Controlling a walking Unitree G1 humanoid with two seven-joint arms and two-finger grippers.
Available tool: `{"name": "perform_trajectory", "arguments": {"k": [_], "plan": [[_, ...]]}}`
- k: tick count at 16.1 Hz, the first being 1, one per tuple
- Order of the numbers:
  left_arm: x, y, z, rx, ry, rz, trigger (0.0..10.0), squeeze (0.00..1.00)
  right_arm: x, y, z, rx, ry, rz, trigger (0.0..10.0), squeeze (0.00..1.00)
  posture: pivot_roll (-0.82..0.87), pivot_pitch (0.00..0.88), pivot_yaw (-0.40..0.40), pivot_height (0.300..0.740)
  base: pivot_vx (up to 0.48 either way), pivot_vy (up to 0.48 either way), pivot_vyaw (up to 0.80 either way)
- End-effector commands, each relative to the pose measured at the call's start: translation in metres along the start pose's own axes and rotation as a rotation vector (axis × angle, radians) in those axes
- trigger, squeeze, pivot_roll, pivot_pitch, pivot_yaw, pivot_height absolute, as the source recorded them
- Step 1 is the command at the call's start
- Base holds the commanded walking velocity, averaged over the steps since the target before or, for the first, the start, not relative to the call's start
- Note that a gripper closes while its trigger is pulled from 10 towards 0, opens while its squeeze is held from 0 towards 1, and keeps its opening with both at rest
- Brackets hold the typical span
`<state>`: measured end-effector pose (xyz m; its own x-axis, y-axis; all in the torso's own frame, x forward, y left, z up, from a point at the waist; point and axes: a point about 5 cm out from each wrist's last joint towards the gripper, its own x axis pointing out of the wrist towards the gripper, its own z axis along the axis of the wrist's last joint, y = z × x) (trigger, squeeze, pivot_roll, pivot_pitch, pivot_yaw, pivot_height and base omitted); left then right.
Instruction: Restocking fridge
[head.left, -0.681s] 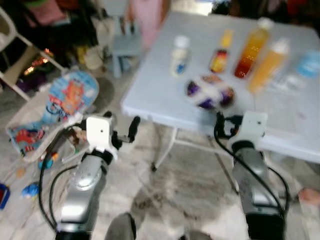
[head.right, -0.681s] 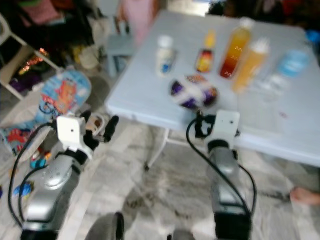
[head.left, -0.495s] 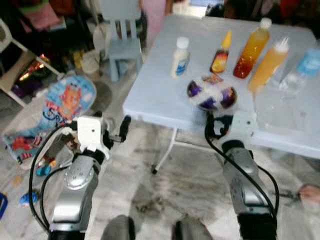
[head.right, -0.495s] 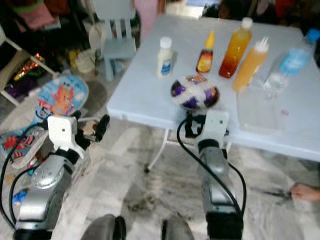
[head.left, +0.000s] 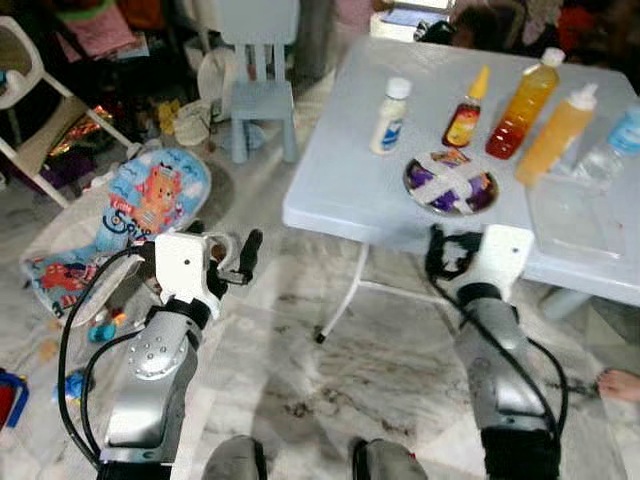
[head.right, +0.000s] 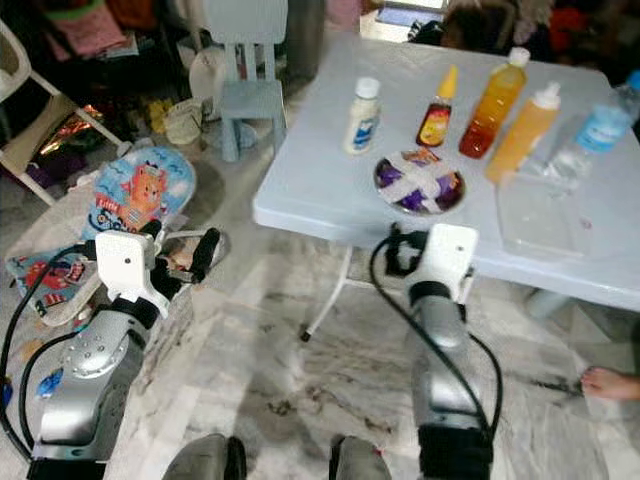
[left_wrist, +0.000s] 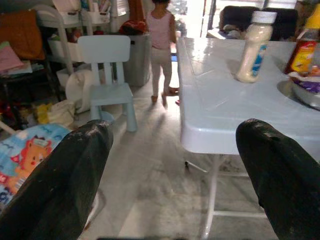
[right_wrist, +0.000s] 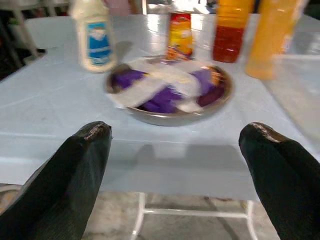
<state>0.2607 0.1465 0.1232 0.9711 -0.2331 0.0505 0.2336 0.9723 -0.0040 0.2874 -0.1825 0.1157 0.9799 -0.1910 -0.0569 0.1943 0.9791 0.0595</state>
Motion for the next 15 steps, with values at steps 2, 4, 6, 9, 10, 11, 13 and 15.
{"name": "perform_trajectory", "arguments": {"k": [2,4,6,9,10,11,13,15], "plan": [[0.0007,-0.0039,0.0043,0.006,-0.025,-0.042,10.0,0.0,0.005,-0.0061,0.003,0.003,-0.007,-0.023,10.0,0.0,-0.05,0.098,-0.02,0.74,0.137,0.0,0.0],[0.0005,-0.0039,0.0056,-0.001,-0.03,-0.047,10.0,0.0,0.0045,-0.0058,0.0029,0.001,-0.009,-0.023,10.0,0.0,-0.05,0.098,-0.02,0.74,0.381,0.0,0.0],[0.0002,-0.0039,0.0055,-0.003,-0.03,-0.048,10.0,0.0,0.0032,-0.0057,0.0019,-0.002,-0.008,-0.022,10.0,0.0,-0.05,0.1,-0.019,0.74,0.401,0.0,0.0],[0.0002,-0.0057,0.005,-0.007,-0.031,-0.056,10.0,0.0,0.0021,-0.0044,0.0015,-0.005,-0.009,-0.019,10.0,0.0,-0.05,0.105,-0.017,0.74,0.403,0.0,0.0],[0.0007,-0.006,0.0053,-0.009,-0.033,-0.058,10.0,0.0,0.0021,-0.0038,0.0019,-0.006,-0.011,-0.018,10.0,0.0,-0.05,0.104,-0.018,0.74,0.412,0.0,0.0],[0.0015,-0.0061,0.0057,-0.009,-0.034,-0.058,10.0,0.0,0.0022,-0.0031,0.0022,-0.007,-0.013,-0.015,10.0,0.0,-0.05,0.103,-0.019,0.74,0.416,0.0,0.0],[0.0013,-0.0063,0.0058,-0.01,-0.038,-0.058,10.0,0.0,0.0021,-0.0023,0.0026,-0.014,-0.017,-0.011,10.0,0.0,-0.05,0.104,-0.022,0.74,0.416,0.0,0.0],[0.0008,-0.0069,0.0052,-0.014,-0.036,-0.057,10.0,0.0,0.0021,-0.0028,0.0025,-0.016,-0.017,-0.011,10.0,0.0,-0.05,0.103,-0.022,0.74,0.386,0.0,0.0]]}}
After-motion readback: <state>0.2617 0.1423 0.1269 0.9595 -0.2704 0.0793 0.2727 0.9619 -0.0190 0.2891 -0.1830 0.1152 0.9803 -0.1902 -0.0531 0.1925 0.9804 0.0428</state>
